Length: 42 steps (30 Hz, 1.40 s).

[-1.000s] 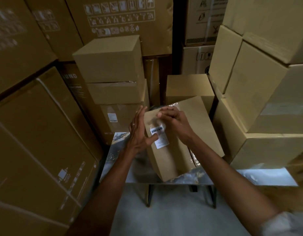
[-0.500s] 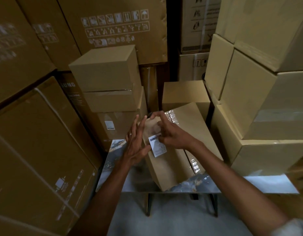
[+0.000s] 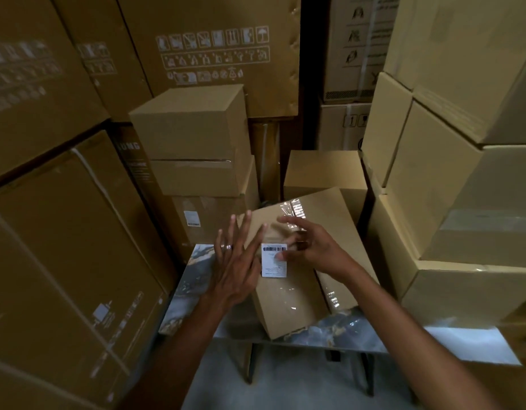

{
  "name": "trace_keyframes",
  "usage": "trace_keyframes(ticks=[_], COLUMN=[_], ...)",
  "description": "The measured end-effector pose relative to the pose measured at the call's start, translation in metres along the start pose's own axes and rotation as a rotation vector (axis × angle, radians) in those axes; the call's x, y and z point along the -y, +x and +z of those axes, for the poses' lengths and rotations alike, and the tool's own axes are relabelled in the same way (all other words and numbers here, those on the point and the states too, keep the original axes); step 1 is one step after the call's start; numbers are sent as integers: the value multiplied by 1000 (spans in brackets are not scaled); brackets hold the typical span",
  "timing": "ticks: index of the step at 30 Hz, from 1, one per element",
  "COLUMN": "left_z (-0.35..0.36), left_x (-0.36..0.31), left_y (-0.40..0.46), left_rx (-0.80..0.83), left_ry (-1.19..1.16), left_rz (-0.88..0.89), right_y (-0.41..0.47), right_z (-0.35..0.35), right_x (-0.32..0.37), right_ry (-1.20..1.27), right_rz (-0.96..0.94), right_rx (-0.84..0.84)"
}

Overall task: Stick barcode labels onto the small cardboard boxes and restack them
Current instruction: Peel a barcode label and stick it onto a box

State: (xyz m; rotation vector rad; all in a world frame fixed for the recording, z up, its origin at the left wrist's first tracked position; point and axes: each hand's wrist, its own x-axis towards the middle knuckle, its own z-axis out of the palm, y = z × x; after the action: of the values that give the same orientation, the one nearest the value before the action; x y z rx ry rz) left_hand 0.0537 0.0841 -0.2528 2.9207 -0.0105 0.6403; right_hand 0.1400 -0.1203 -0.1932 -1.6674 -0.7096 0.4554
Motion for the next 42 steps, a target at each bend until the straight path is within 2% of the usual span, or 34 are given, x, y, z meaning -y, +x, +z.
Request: trace_keyframes(ticks=[6, 11, 22, 30, 38, 42], left_z=[8, 11, 14, 14, 19, 10], left_x=[-9, -15, -32, -48, -76, -70], left_y=[-18, -27, -35, -39, -53, -45], left_rx=[47, 91, 19, 29, 122, 264], left_ry=[78, -59, -155, -169, -57, 2], left_rz=[25, -2, -40, -90, -103, -120], right_y=[-20, -32, -64, -74, -86, -94], right_z=[1, 3, -3, -22, -29, -32], right_x=[-4, -2, 15, 33, 25, 22], right_ry=[176, 180, 156, 329, 329, 332], right_rz=[30, 8, -50, -57, -52, -57], right_rx=[-52, -74, -153, -241, -270, -289])
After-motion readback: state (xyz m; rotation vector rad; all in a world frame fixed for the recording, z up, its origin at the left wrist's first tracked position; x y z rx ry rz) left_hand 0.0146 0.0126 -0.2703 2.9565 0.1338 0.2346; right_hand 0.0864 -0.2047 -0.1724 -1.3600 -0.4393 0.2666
